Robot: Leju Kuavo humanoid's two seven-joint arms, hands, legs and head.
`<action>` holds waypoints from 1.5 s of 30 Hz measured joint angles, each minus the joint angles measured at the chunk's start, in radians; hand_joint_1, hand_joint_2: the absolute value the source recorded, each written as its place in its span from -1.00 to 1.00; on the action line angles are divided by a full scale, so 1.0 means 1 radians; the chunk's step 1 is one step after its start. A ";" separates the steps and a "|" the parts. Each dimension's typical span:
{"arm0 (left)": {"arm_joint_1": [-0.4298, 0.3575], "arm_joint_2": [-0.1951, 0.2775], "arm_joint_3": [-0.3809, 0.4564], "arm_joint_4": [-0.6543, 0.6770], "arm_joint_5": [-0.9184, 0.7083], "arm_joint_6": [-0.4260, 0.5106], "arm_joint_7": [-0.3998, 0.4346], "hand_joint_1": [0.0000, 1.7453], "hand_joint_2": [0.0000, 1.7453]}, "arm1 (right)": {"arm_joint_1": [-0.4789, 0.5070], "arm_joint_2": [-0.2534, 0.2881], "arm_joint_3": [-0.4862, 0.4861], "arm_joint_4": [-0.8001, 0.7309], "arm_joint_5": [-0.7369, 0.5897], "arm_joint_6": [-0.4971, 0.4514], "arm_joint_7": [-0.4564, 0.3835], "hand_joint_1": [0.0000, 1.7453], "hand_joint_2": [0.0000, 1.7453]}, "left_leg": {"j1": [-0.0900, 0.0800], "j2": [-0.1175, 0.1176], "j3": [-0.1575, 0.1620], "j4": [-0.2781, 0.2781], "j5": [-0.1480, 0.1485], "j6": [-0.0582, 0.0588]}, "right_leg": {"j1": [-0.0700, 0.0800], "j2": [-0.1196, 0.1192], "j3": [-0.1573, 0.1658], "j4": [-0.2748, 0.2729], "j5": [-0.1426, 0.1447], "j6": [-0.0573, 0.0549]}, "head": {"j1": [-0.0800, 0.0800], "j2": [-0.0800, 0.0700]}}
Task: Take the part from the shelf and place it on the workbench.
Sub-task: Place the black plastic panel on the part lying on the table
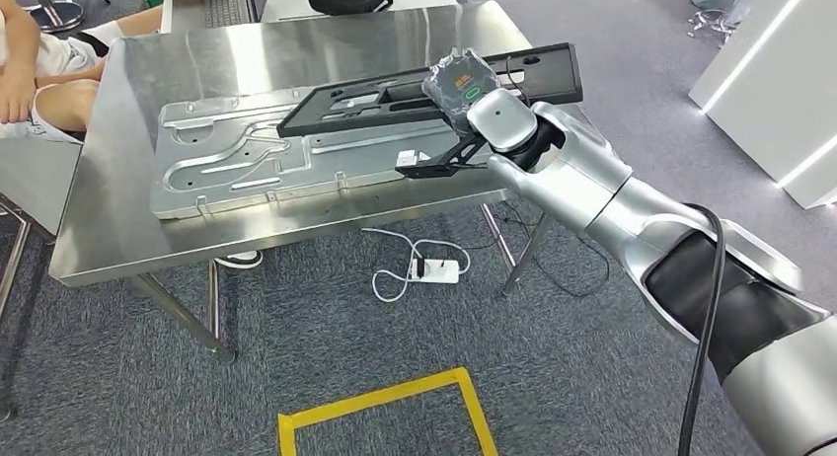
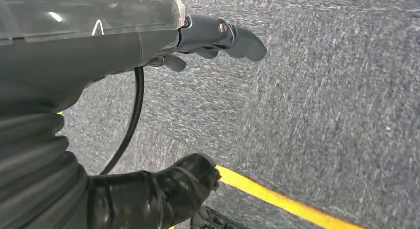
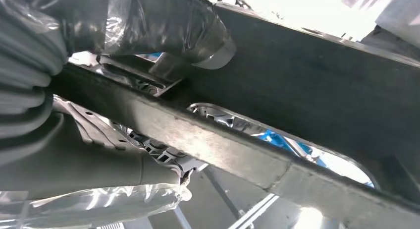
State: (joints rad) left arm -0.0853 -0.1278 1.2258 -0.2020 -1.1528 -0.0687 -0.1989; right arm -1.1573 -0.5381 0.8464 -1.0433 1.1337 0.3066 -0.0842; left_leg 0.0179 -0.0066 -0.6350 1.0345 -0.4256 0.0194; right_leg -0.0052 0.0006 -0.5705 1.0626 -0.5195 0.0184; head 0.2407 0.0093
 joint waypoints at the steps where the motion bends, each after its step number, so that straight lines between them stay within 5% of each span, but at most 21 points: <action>1: 0.000 0.000 0.000 0.000 0.000 0.000 0.000 -1.00 1.00 | -0.002 -0.001 0.000 0.000 0.000 0.000 0.000 1.00 1.00 | 0.003 0.000 0.007 -0.005 -0.001 0.004 | -0.002 0.000 -0.024 0.046 -0.019 0.005 | 0.000 0.000; 4: -0.001 0.000 0.000 0.000 0.000 0.000 0.000 -1.00 1.00 | -0.003 -0.002 0.000 0.001 0.000 0.001 0.000 1.00 1.00 | 0.003 -0.001 0.023 -0.007 -0.014 0.011 | -0.007 0.000 -0.139 0.227 -0.066 0.015 | 0.000 0.000; 6: 0.000 0.000 0.000 0.000 0.000 0.000 0.000 -1.00 1.00 | 0.004 -0.002 0.000 0.002 0.000 0.001 0.000 1.00 1.00 | 0.003 -0.002 0.040 -0.007 -0.026 0.011 | -0.009 0.000 -0.166 0.224 -0.017 0.014 | 0.000 0.000; 8: 0.001 0.000 0.001 0.000 0.000 0.000 -0.001 -1.00 1.00 | 0.006 -0.004 0.000 0.002 0.000 0.001 0.000 1.00 1.00 | 0.004 -0.003 0.059 -0.008 -0.040 0.008 | -0.009 0.000 -0.131 0.102 0.081 0.007 | 0.000 0.000; 10: -0.001 0.000 0.001 0.000 0.000 0.000 -0.002 -1.00 1.00 | 0.002 -0.006 0.000 0.002 -0.001 0.001 0.001 1.00 1.00 | 0.002 -0.005 0.066 -0.008 -0.049 0.001 | -0.001 -0.001 -0.092 0.003 0.125 -0.004 | 0.000 0.000; 12: -0.003 0.000 0.001 0.000 0.000 0.000 -0.002 -1.00 1.00 | -0.001 -0.007 0.000 0.003 -0.002 0.002 0.001 1.00 1.00 | 0.001 -0.004 0.065 -0.010 -0.052 -0.010 | 0.007 0.000 -0.081 -0.022 0.115 -0.015 | 0.000 0.000; 15: -0.003 -0.001 0.001 0.000 0.000 0.000 -0.002 -1.00 1.00 | -0.001 -0.008 0.000 0.001 -0.003 0.003 0.001 1.00 1.00 | 0.000 0.001 0.062 0.008 -0.071 -0.025 | -0.001 0.002 -0.062 -0.045 0.108 -0.028 | -0.001 0.000; 19: -0.004 0.002 0.001 0.000 -0.001 0.000 -0.002 -1.00 1.00 | -0.006 -0.007 0.000 0.000 -0.003 0.009 0.000 1.00 1.00 | 0.001 0.003 -0.062 0.233 -0.157 -0.030 | 0.002 0.000 -0.040 -0.055 0.098 -0.045 | -0.001 0.000; 21: -0.002 0.004 0.001 0.000 -0.001 0.000 -0.002 -1.00 1.00 | -0.006 -0.006 0.000 0.000 -0.003 0.012 0.000 1.00 1.00 | 0.001 0.003 -0.096 0.261 -0.134 -0.027 | 0.007 0.001 -0.034 -0.051 0.090 -0.048 | -0.001 0.000; 22: -0.002 0.004 0.001 0.000 -0.001 0.000 -0.002 -1.00 1.00 | -0.006 -0.006 0.000 0.000 -0.003 0.013 0.000 1.00 1.00 | 0.000 0.003 -0.084 0.218 -0.095 -0.023 | 0.009 0.002 -0.030 -0.047 0.085 -0.048 | -0.001 0.000; 25: -0.003 0.006 0.001 0.000 -0.001 0.000 -0.002 -1.00 1.00 | -0.008 -0.006 0.000 0.000 -0.003 0.014 0.000 1.00 1.00 | -0.007 0.003 -0.010 0.037 -0.002 -0.005 | 0.015 0.005 -0.022 -0.035 0.067 -0.041 | -0.001 0.000; 30: -0.004 0.007 0.001 0.000 -0.001 0.000 -0.004 -1.00 1.00 | -0.013 -0.008 0.000 0.000 -0.008 0.015 -0.004 1.00 1.00 | -0.004 0.004 0.020 -0.016 -0.002 0.011 | 0.014 0.003 -0.026 -0.022 0.050 -0.016 | -0.001 0.000; 32: -0.004 0.006 0.001 0.000 -0.001 0.000 -0.004 -1.00 1.00 | -0.018 -0.010 -0.001 -0.001 -0.011 0.015 -0.005 1.00 1.00 | -0.001 0.004 0.031 -0.028 -0.001 0.018 | 0.008 0.003 -0.066 0.063 0.006 -0.003 | 0.000 0.000; 34: -0.005 0.006 0.001 0.000 -0.001 -0.001 -0.005 -1.00 1.00 | -0.020 -0.010 -0.001 0.000 -0.013 0.016 -0.006 1.00 1.00 | -0.001 0.004 0.035 -0.028 -0.005 0.021 | 0.000 0.003 -0.140 0.197 -0.045 0.009 | -0.001 0.000; 36: -0.004 0.006 0.001 0.000 -0.001 -0.001 -0.005 -1.00 1.00 | -0.015 -0.011 0.000 0.000 -0.016 0.016 -0.009 1.00 1.00 | 0.000 0.003 0.040 -0.025 -0.013 0.020 | -0.008 0.002 -0.179 0.242 -0.033 0.017 | -0.001 0.000; 38: -0.004 0.006 0.001 0.001 -0.001 -0.001 -0.005 -1.00 1.00 | -0.013 -0.014 0.000 0.000 -0.019 0.016 -0.010 1.00 1.00 | 0.002 0.002 0.050 -0.018 -0.025 0.016 | -0.016 0.000 -0.140 0.136 0.048 0.020 | -0.001 0.000; 40: -0.004 0.006 0.001 0.001 -0.001 -0.001 -0.005 -1.00 1.00 | -0.015 -0.017 0.000 0.000 -0.022 0.016 -0.010 1.00 1.00 | 0.001 0.001 0.059 -0.014 -0.037 0.008 | -0.014 -0.002 -0.082 0.012 0.099 0.015 | 0.000 0.000; 45: -0.004 0.005 0.002 0.001 -0.001 -0.001 -0.006 -1.00 1.00 | -0.014 -0.021 0.000 -0.001 -0.027 0.015 -0.008 1.00 1.00 | 0.000 0.003 0.061 -0.008 -0.054 -0.018 | -0.008 0.000 -0.049 -0.042 0.093 -0.014 | -0.001 0.000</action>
State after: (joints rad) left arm -0.0896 -0.1225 1.2274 -0.2014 -1.1536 -0.0697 -0.2048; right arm -1.1710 -0.5594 0.8463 -1.0448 1.1066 0.3213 -0.0926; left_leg 0.0179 -0.0038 -0.5740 1.0265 -0.4796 0.0009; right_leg -0.0134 0.0008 -0.6191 1.0203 -0.4260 0.0042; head 0.2398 0.0094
